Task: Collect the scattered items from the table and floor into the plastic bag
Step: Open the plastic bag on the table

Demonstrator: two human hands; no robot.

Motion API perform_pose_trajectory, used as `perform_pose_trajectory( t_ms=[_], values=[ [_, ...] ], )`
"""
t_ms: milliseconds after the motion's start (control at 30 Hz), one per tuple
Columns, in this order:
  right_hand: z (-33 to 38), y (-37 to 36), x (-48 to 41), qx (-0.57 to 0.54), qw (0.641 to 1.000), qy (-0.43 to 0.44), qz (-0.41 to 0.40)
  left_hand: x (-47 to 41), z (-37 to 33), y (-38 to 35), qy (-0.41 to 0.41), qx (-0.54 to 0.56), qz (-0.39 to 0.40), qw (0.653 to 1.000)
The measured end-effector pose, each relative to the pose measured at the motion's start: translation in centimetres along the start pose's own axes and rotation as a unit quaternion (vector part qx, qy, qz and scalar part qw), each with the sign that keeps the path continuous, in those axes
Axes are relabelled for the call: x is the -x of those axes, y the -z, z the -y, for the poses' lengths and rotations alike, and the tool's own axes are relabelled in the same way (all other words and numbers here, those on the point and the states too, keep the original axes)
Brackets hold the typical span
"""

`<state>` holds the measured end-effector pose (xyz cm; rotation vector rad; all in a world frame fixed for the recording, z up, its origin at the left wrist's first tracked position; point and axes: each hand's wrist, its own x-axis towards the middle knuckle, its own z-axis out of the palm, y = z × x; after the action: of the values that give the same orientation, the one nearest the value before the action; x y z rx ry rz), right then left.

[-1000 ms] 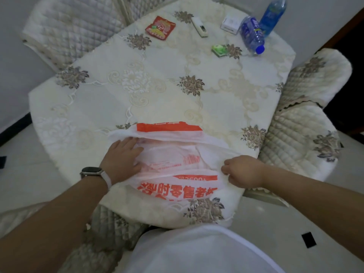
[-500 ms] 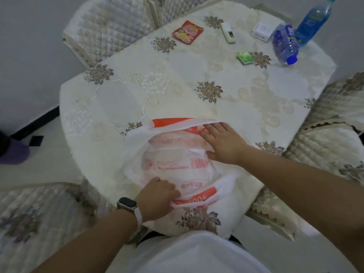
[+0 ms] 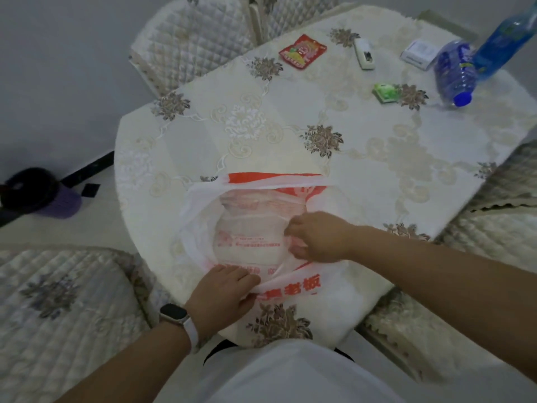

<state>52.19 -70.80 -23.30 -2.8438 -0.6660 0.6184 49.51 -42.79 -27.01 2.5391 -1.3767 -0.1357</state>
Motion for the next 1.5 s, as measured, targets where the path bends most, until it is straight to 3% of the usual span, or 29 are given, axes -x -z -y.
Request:
perform_pose_trajectory(
  t_ms=[100, 167, 267, 467, 667, 900, 1200, 1500],
  values=[
    [2.2, 0.3, 1.6, -0.086, 0.982, -0.027, 0.164, -1.4, 0.0, 0.4, 0.018, -0.004, -0.014, 1.0],
    [2.8, 0.3, 2.5, -0.095, 0.978, -0.03, 0.182, -2.0, 0.2, 0.7, 0.035, -0.002, -0.025, 0.999],
    [2.8, 0.0, 3.8, -0.067, 0.989, -0.032, 0.125, -2.2, 0.7, 1.1, 0.046, 0.005, -0.021, 0.999],
    [1.1, -2.3, 6.5, 0.043, 0.988, 0.034, -0.144, -1.4, 2.8, 1.7, 0.05, -0.019, 0.015, 0.998],
    [1.1, -5.1, 9.3, 0.124, 0.979, -0.002, -0.163, 0.0, 3.9, 2.3, -0.009, -0.074, 0.032, 0.997],
    [4.9, -4.5, 9.0, 0.095, 0.982, -0.042, -0.155, 0.6, 4.9, 2.4, -0.092, 0.015, -0.027, 0.995],
    [7.4, -2.4, 9.3, 0.09, 0.963, -0.192, -0.165, -3.1, 3.3, 5.0, -0.131, 0.066, -0.039, 0.988],
    [8.4, -2.3, 14.2, 0.1, 0.92, -0.276, -0.258, -5.4, -2.0, 7.0, -0.169, 0.028, -0.039, 0.984]
  ],
)
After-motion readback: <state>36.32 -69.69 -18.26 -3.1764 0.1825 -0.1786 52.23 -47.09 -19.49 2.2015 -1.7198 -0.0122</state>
